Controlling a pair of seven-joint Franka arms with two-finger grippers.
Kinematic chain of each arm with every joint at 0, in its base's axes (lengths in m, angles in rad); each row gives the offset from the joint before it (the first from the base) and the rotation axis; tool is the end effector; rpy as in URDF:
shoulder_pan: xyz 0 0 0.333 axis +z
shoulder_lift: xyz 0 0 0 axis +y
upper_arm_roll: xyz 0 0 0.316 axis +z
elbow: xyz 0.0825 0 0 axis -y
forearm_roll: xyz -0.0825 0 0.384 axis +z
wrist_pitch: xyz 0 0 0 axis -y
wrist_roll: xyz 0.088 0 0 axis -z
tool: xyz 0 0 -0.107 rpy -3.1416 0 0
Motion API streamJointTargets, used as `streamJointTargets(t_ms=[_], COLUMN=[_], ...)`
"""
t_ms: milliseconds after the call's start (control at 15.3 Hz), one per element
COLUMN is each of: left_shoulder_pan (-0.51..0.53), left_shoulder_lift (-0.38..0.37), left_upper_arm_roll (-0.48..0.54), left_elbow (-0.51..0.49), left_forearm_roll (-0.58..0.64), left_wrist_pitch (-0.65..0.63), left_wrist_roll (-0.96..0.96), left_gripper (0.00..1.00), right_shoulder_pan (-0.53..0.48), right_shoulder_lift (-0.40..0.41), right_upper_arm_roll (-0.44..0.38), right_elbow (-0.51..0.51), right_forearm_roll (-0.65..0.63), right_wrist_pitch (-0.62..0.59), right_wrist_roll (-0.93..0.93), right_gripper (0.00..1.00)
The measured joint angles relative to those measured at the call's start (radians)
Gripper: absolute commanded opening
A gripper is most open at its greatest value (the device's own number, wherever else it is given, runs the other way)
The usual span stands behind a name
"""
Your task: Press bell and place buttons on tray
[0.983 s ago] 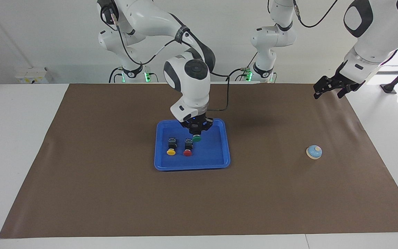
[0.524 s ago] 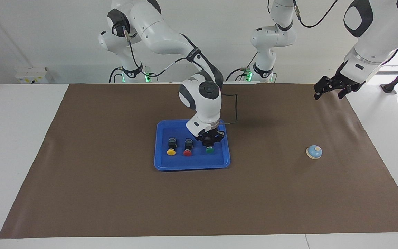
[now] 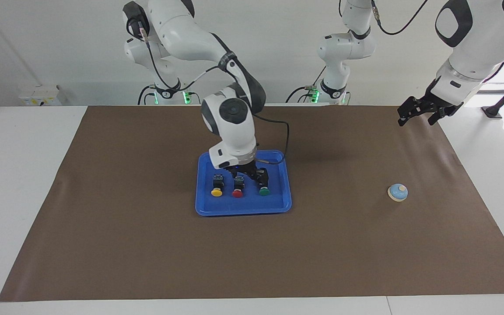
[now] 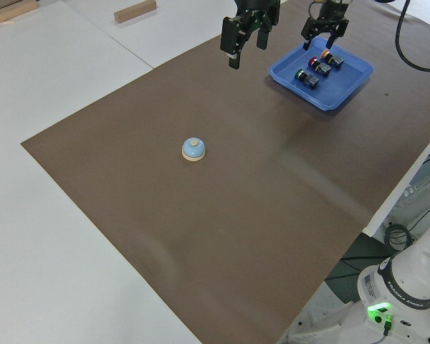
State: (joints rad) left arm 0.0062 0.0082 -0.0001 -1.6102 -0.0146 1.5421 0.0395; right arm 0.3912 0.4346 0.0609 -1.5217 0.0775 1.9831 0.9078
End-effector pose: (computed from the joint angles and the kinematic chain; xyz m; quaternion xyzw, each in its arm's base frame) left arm 0.5522 0.0018 0.5991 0.9991 -0.0166 -0.0380 0.0082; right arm 0.6172 0.2985 0.4131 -0.9687 0.2431 0.0198 0.0463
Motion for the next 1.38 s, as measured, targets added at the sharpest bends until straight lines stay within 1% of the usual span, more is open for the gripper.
streamJointTargets(t_ms=[197,328,524,655,852,1049,1180,1376], left_shoulder_pan=[0.0,0.0,0.0,0.0,0.0,0.0,0.0,0.0], left_shoulder_lift=[0.0,0.0,0.0,0.0,0.0,0.0,0.0,0.0], left_upper_arm_roll=[0.0,0.0,0.0,0.0,0.0,0.0,0.0,0.0], left_elbow=[0.0,0.0,0.0,0.0,0.0,0.0,0.0,0.0], left_forearm_roll=[0.0,0.0,0.0,0.0,0.0,0.0,0.0,0.0], left_wrist_pitch=[0.007,0.009,0.009,0.009,0.009,0.009,0.009,0.009], left_wrist_roll=[0.0,0.0,0.0,0.0,0.0,0.0,0.0,0.0], left_gripper=[1.0,1.0,1.0,1.0,1.0,1.0,1.0,1.0], right_shoulder_pan=[-0.117,-0.198,-0.316,-0.379,-0.439,-0.46,-0.46,-0.46], right_shoulder_lift=[-0.112,-0.17,-0.231,-0.274,-0.355,-0.429,-0.448,-0.447], right_upper_arm_roll=[-0.003,-0.006,-0.008,-0.009,-0.009,-0.008,-0.002,0.018], right_elbow=[0.001,0.0,-0.002,-0.002,-0.002,-0.004,-0.011,-0.022], right_forearm_roll=[0.011,0.011,0.011,0.011,0.011,0.0,-0.024,-0.075], right_wrist_pitch=[-0.188,-0.296,-0.403,-0.463,-0.557,-0.615,-0.618,-0.599], right_wrist_roll=[-0.267,-0.477,-0.735,-0.836,-0.898,-0.912,-0.913,-0.916], right_gripper=[1.0,1.0,1.0,1.0,1.0,1.0,1.0,1.0])
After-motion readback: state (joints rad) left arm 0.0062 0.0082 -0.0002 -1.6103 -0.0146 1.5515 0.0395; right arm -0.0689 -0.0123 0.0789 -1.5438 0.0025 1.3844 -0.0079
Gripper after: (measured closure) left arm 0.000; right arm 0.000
